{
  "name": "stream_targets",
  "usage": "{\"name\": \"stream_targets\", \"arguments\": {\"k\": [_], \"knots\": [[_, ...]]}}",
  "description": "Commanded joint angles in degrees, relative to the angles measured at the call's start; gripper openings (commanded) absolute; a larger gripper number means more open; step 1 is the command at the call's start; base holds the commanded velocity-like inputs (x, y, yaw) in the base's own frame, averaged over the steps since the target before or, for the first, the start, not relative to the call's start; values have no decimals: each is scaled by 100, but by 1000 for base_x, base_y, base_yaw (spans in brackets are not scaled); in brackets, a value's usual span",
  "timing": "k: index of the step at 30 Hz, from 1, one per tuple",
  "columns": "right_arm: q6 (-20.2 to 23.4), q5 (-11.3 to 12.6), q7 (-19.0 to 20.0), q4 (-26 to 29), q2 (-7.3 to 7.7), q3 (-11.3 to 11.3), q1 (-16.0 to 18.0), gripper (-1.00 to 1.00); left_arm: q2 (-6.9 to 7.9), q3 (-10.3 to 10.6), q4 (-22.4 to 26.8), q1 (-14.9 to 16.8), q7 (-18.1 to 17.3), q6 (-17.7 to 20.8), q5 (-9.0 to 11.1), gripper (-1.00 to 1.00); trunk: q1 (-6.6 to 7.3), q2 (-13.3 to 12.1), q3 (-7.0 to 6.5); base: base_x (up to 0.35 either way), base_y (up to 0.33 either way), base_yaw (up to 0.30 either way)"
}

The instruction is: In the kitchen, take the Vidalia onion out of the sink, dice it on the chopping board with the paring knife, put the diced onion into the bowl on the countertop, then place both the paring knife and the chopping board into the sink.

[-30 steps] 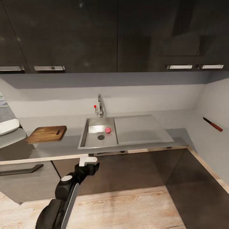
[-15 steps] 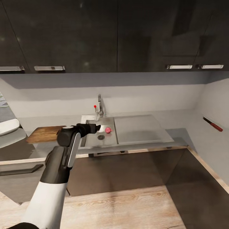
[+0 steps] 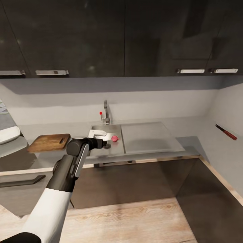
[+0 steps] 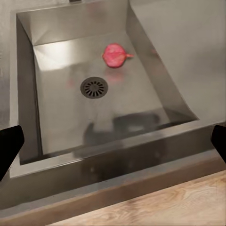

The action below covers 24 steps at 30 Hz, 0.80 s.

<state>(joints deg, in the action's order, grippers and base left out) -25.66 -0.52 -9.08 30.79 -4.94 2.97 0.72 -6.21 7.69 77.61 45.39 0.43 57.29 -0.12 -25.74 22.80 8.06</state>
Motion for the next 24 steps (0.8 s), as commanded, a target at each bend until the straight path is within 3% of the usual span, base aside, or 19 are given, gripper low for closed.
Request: {"name": "stream_targets", "arguments": {"k": [1,11,21,24], "knots": [[-9,-7,-51,-2,3,30,5,100,4,4,3,6,6,26,-1,100,-4,12,12,106,0,0],[-9,-17,-53,-2,2,35,6,100,22,-3,-25,5,12,23,-5,100,-4,12,12,182,-19,0],[-9,-18,-59,-14,21,20,6,100,23,-20,-565,5,83,-11,-5,100,-4,12,12,183,-128,0],[-6,-5,-59,-25,145,23,4,100,23,-23,-775,5,118,-107,-5,100,-4,12,12,194,-152,0]]}}
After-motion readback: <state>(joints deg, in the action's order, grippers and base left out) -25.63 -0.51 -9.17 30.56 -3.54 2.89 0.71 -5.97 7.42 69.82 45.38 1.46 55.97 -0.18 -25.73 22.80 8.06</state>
